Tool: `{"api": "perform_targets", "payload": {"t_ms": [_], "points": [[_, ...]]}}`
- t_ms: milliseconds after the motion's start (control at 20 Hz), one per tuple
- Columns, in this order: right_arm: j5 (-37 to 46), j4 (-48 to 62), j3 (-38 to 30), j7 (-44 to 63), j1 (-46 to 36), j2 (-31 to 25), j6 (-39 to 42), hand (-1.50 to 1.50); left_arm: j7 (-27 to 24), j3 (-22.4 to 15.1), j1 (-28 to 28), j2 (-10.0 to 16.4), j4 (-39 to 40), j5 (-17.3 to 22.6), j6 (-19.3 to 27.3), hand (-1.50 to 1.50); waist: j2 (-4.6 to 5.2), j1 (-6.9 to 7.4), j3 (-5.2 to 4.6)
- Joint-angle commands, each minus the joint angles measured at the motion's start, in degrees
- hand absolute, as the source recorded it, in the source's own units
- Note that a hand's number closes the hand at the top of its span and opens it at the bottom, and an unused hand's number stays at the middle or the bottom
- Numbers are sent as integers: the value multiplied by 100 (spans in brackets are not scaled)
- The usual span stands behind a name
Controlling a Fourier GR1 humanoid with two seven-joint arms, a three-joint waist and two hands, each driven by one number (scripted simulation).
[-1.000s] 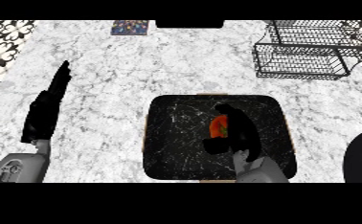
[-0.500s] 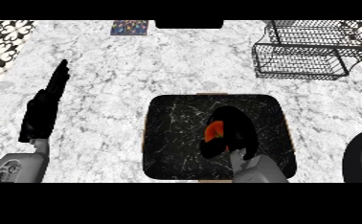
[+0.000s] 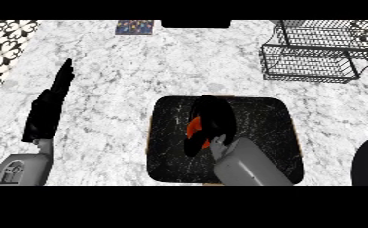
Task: Pick the tomato from the tray and place it in the tiered basket
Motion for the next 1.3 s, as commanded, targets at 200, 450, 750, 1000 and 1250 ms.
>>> {"api": "perform_targets", "payload": {"t_ms": [200, 450, 750, 1000, 1250], "points": [[309, -490, -26, -32, -634, 24, -1382, 150, 49, 36, 74, -30, -103, -80, 10, 0, -30, -63, 3], [1285, -1427, -323, 533, -1286, -127, -1470, 150, -26, 29, 165, -91, -15, -155, 88, 0, -67, -143, -2], [1450, -2297, -1129, 646, -1732, -787, -679, 150, -4, 246, 161, 55, -197, 6, -105, 0, -45, -117, 0], [1290, -2038, -1688, 604, -2418, -1295, 418, 150, 89, 236, 15, -12, -81, -10, -179, 0, -26, -98, -2], [333, -2009, -2647, 48, -2565, -1528, 835, 150, 183, 132, 17, -190, -158, -183, -104, 0, -20, -83, 1]]}}
